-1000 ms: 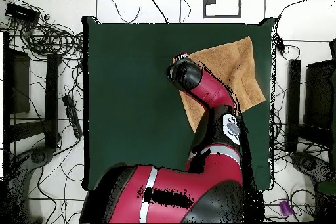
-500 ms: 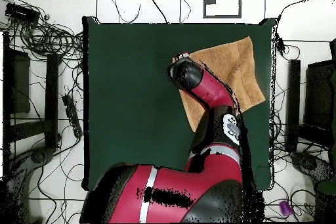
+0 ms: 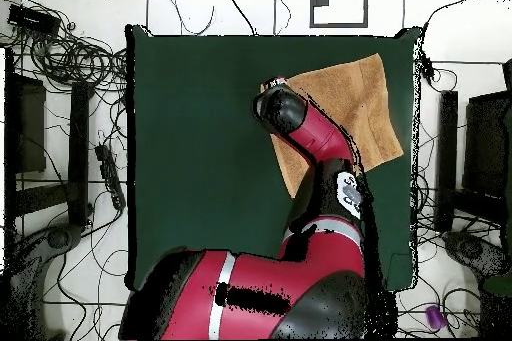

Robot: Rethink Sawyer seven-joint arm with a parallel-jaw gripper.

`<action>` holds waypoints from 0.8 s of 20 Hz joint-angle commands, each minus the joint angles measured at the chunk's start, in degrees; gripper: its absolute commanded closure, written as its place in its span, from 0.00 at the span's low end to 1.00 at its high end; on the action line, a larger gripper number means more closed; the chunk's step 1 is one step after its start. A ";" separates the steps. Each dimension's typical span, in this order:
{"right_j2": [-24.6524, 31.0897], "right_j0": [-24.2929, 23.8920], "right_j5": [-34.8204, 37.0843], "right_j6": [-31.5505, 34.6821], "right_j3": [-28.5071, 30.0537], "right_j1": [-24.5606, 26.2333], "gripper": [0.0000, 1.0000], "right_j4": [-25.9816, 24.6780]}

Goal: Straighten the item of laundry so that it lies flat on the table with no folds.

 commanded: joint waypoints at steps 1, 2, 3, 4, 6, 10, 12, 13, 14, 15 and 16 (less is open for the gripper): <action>7.96 5.64 -0.21 13.95 0.08 5.69 1.00 3.94; 7.93 5.71 -0.16 13.89 0.05 5.70 1.00 4.06; 8.02 5.77 -0.18 13.86 0.02 5.75 1.00 4.20; 7.88 5.98 -0.14 13.98 -0.03 5.77 1.00 4.38; 7.46 6.57 0.07 14.26 -0.17 5.87 1.00 4.88; 7.51 7.05 0.12 14.01 -0.39 6.02 1.00 5.45; 7.70 6.94 0.03 13.49 -0.29 5.99 1.00 5.53; 7.87 6.88 -0.14 13.23 -0.19 5.98 1.00 5.63; 8.01 6.87 -0.25 13.12 -0.09 5.94 1.00 5.67; 8.08 6.84 -0.25 12.93 0.04 5.88 1.00 5.68; 8.24 6.77 -0.31 12.68 0.23 5.76 1.00 5.66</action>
